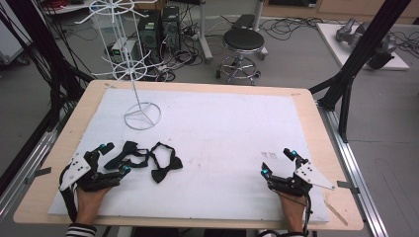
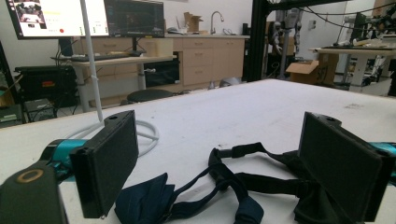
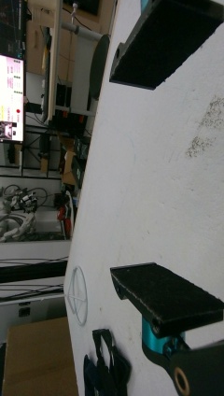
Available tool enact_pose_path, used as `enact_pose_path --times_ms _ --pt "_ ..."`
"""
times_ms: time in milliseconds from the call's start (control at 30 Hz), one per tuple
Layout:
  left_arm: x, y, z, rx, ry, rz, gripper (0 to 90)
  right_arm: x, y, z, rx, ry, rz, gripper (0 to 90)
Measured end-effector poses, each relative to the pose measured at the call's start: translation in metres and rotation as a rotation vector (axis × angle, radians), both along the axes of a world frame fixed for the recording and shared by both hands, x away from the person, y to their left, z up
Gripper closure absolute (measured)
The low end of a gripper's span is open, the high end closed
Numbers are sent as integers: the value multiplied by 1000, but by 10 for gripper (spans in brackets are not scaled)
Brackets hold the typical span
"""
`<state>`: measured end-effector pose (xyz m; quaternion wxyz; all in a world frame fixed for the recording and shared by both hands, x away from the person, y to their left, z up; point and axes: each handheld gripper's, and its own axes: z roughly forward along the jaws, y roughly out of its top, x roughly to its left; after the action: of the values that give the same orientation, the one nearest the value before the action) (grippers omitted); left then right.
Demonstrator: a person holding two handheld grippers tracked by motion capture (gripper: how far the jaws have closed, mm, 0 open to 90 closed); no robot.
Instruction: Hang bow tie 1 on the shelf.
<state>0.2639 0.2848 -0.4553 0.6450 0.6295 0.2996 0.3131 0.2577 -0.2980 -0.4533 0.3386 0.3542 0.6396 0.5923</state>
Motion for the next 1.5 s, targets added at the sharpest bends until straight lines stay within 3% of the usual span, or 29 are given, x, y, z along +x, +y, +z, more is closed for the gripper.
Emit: enact_pose_path --times_ms 233,433,567,800,1033,1133,1200,1333,1500 --pt "1 -1 0 1 12 -1 127 -1 0 0 15 10 -4 65" --pt "2 -2 1 15 18 7 127 -2 0 0 7 -8 -6 65" --pt "4 0 1 -1 36 1 127 -2 0 0 9 -4 -5 65" --pt "6 4 8 19 45 10 126 -2 0 0 8 -5 -6 65" --pt "10 7 25 109 89 -5 127 -1 0 0 4 -8 -6 65" --pt "13 7 30 114 104 -14 126 -1 0 0 5 -8 -5 65" --pt "16 9 38 143 133 -21 126 -2 0 0 4 -5 -7 65" --pt "20 11 44 160 162 -27 126 -2 0 0 2 -6 -6 65" --pt "26 15 54 232 226 -23 126 -2 0 0 2 -7 -6 65"
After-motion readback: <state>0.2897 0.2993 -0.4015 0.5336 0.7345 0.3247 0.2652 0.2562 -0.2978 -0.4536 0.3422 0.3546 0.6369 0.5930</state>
